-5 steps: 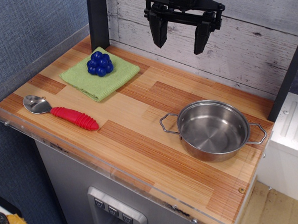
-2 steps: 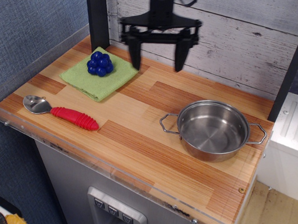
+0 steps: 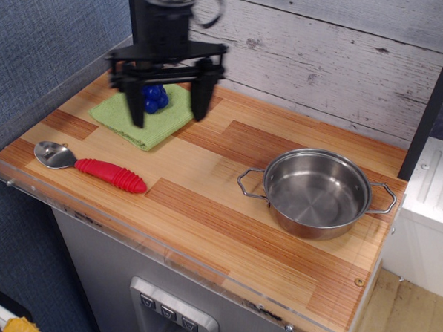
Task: Puts the spoon underneath the pot.
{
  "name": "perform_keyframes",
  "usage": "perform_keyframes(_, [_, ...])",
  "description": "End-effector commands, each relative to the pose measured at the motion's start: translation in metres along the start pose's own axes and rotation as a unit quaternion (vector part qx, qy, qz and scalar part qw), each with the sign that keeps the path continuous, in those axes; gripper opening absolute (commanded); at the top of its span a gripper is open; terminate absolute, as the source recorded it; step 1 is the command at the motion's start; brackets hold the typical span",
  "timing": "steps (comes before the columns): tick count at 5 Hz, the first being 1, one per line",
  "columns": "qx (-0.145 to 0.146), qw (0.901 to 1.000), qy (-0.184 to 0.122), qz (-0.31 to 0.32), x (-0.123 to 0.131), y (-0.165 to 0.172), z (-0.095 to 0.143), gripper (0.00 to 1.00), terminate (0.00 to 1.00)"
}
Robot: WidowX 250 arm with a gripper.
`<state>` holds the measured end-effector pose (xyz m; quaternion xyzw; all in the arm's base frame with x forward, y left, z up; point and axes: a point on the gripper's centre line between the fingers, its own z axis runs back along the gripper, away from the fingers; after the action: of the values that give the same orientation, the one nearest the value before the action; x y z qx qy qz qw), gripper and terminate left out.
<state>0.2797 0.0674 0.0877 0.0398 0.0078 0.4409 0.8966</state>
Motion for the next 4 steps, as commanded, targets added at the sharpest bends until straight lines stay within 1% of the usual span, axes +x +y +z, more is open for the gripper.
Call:
perform_keyframes(1, [-0.011,0.9839,-0.046,0.172,-0.006,0.050,-0.004,1.00,0.00])
perform_keyframes(2, [-0.006,0.9759,-0.066,0.208,-0.002,0.065,-0.017,1.00,0.00])
perform_keyframes(3, [0.001,0.9661,-0.079,0.246,0.009,0.070,-0.031,1.00,0.00])
perform_keyframes(4, [0.000,0.9585,-0.096,0.269,0.018,0.070,-0.035,1.00,0.00])
